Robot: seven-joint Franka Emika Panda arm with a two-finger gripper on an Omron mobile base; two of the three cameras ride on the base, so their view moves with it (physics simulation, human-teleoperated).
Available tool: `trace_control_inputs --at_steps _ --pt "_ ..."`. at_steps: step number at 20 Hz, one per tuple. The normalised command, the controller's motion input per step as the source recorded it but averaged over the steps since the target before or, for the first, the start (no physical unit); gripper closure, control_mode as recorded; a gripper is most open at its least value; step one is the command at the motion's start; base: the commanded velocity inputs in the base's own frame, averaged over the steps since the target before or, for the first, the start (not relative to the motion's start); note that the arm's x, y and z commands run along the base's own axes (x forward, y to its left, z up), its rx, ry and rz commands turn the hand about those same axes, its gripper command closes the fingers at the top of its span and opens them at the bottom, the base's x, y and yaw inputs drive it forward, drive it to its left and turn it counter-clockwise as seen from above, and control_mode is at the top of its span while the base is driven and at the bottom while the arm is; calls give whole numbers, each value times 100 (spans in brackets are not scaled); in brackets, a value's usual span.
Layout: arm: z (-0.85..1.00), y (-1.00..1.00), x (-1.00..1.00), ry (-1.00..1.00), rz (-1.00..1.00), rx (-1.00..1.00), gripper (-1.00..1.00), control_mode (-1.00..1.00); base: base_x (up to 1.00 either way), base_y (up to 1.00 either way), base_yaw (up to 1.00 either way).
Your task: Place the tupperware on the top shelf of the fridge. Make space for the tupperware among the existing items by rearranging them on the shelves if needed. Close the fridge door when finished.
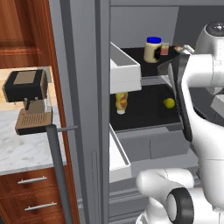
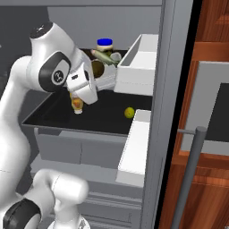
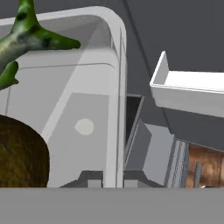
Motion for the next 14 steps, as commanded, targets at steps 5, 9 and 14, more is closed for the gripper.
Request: trace_control_inputs --at_steps 5,9,14 --pt "-1 -35 47 0 -10 0 100 -100 0 0 0" --pt "0 -25 55 0 -9 0 100 -100 0 0 0" --pt "0 -19 61 0 -7 5 100 -100 0 0 0"
